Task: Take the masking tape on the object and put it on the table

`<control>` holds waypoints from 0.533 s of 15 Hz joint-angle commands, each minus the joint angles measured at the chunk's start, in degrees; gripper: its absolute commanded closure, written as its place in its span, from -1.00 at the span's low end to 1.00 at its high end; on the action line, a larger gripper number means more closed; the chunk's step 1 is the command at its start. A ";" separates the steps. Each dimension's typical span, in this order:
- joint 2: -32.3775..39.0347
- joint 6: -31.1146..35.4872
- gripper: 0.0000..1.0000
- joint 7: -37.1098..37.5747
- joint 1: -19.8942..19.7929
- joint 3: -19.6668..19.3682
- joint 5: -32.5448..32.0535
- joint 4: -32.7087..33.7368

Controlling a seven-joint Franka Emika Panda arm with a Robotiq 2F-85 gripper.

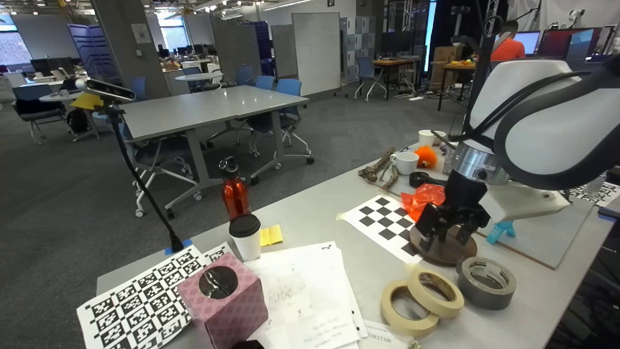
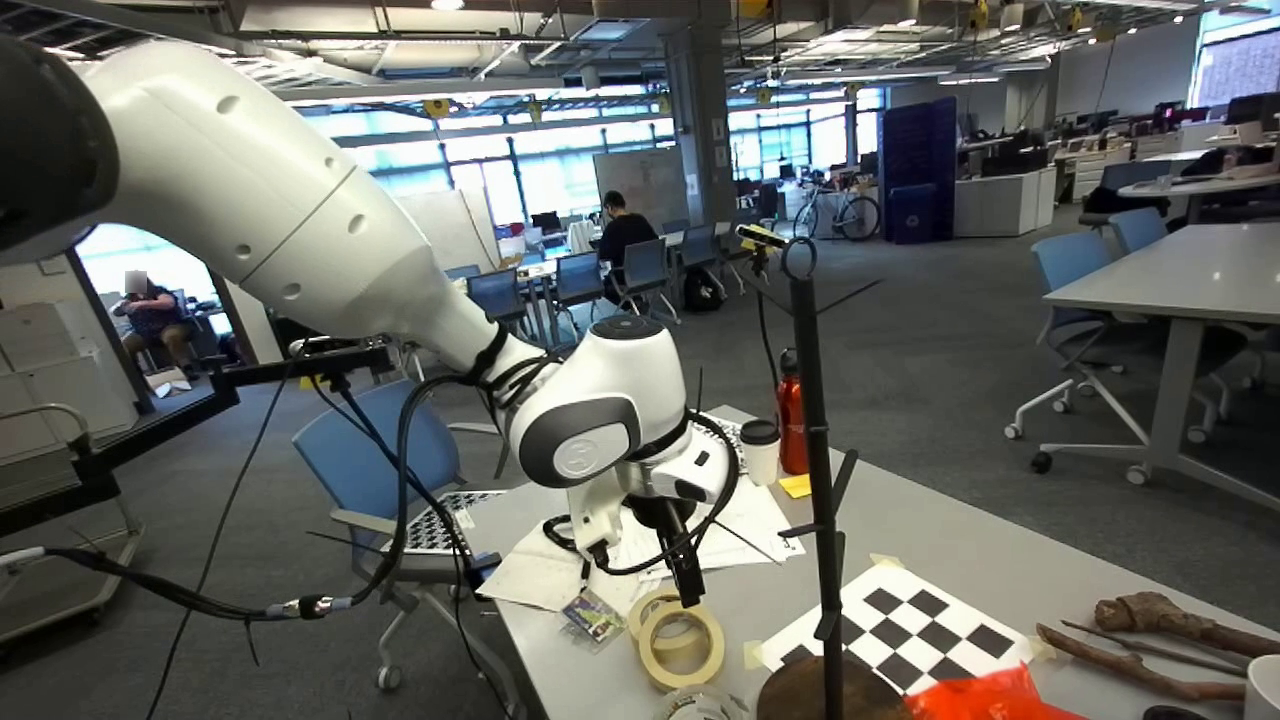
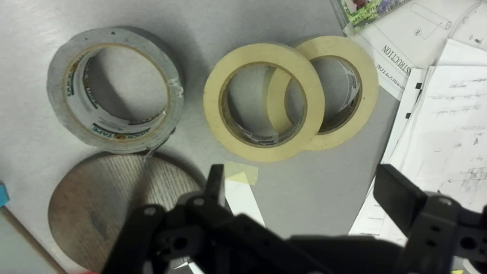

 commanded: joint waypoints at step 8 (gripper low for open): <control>-17.42 -2.91 -1.00 12.30 2.33 -2.15 -12.22 -10.08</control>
